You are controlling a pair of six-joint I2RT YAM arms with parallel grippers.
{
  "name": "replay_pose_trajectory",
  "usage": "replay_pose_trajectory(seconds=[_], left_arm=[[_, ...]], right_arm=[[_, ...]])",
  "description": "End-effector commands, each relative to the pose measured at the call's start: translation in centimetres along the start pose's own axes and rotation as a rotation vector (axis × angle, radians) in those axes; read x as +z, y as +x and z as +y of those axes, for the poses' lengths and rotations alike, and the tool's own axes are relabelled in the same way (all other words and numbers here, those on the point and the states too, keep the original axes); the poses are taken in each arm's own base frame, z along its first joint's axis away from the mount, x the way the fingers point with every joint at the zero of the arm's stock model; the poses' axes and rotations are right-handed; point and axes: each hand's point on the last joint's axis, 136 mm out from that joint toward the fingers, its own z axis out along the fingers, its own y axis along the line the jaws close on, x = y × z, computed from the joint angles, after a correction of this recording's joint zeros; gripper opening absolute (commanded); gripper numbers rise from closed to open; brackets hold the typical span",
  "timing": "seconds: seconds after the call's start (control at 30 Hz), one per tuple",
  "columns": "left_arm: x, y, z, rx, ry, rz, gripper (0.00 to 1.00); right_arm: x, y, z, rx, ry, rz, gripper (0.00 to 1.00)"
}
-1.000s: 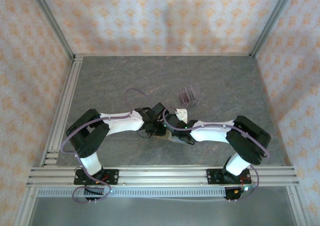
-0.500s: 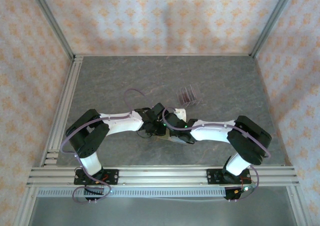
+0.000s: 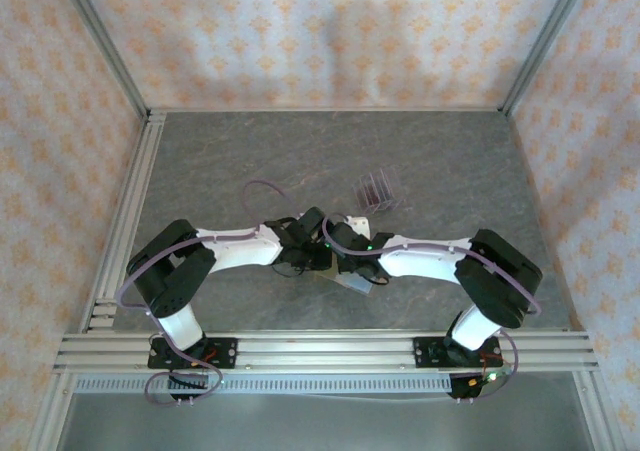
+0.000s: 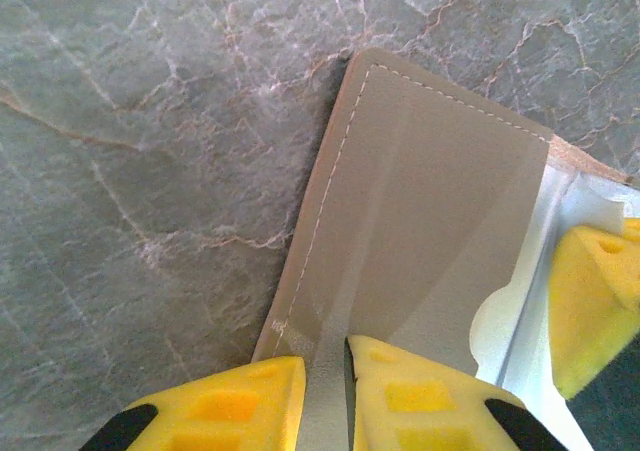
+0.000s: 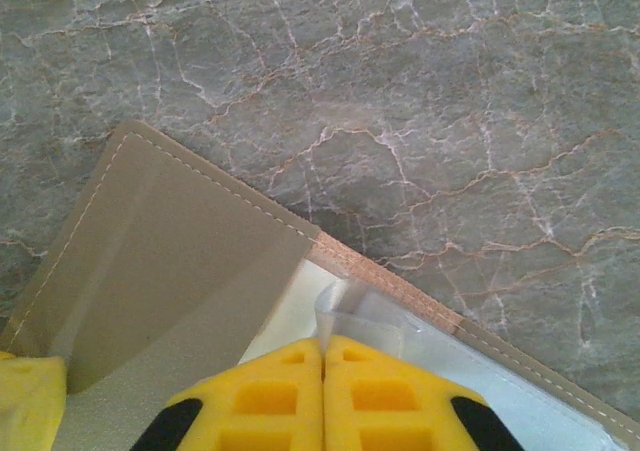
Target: Put the credit cards into the card holder
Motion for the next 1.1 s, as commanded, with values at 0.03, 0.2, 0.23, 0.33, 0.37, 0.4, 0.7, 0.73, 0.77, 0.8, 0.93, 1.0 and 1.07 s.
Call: replay_pose_trajectory(seconds=[0.03, 0.2, 0.23, 0.33, 0.37, 0.4, 0.7, 0.73, 0.77, 0.8, 0.93, 1.0, 1.07], left_arm=[[1.3, 1.9, 1.2, 0.007, -0.047, 0.016, 0.21], [1.2, 2.3, 1.1, 0.011, -0.041, 0.016, 0.21], [1.3, 2.5, 1.1, 0.012, -0.04, 0.02, 0.21], [1.3, 2.7, 1.0, 0.013, -0.035, 0.025, 0.21], [1.2, 2.7, 1.0, 0.015, -0.034, 0.023, 0.21], [1.2, 2.7, 0.9, 0.016, -0.033, 0.021, 0.21], [0.7, 2.9, 0.6, 0.02, -0.028, 0.013, 0.21], [0.6, 2.9, 0.5, 0.023, -0.027, 0.009, 0.21], [0.5, 2.9, 0.5, 0.024, -0.028, 0.006, 0.22], [0.3, 2.9, 0.5, 0.028, -0.032, 0.003, 0.22], [-0.2, 2.7, 0.6, 0.033, -0.042, -0.006, 0.22], [-0.3, 2.6, 0.5, 0.037, -0.041, -0.007, 0.22], [-0.5, 2.5, 0.4, 0.04, -0.038, -0.01, 0.22]], right_arm=[[-1.1, -3.3, 3.6, 0.058, -0.143, -0.054, 0.11], [-0.6, -3.7, 4.0, 0.068, -0.154, -0.048, 0.14], [-0.4, -3.8, 4.0, 0.07, -0.149, -0.049, 0.14], [-0.1, -4.1, 4.2, 0.073, -0.152, -0.046, 0.14], [-0.1, -4.3, 4.3, 0.078, -0.154, -0.051, 0.14], [-0.1, -4.4, 4.3, 0.079, -0.155, -0.056, 0.14], [-0.7, -5.6, 4.8, 0.089, -0.169, -0.081, 0.15], [-0.8, -5.8, 4.9, 0.089, -0.173, -0.084, 0.16], [-0.8, -5.8, 5.0, 0.089, -0.176, -0.085, 0.17], [-0.9, -6.0, 5.1, 0.088, -0.182, -0.088, 0.18], [-0.9, -6.2, 5.4, 0.086, -0.188, -0.09, 0.19], [-0.9, -6.3, 5.3, 0.086, -0.187, -0.091, 0.19], [-0.9, -6.2, 5.3, 0.087, -0.185, -0.09, 0.19]])
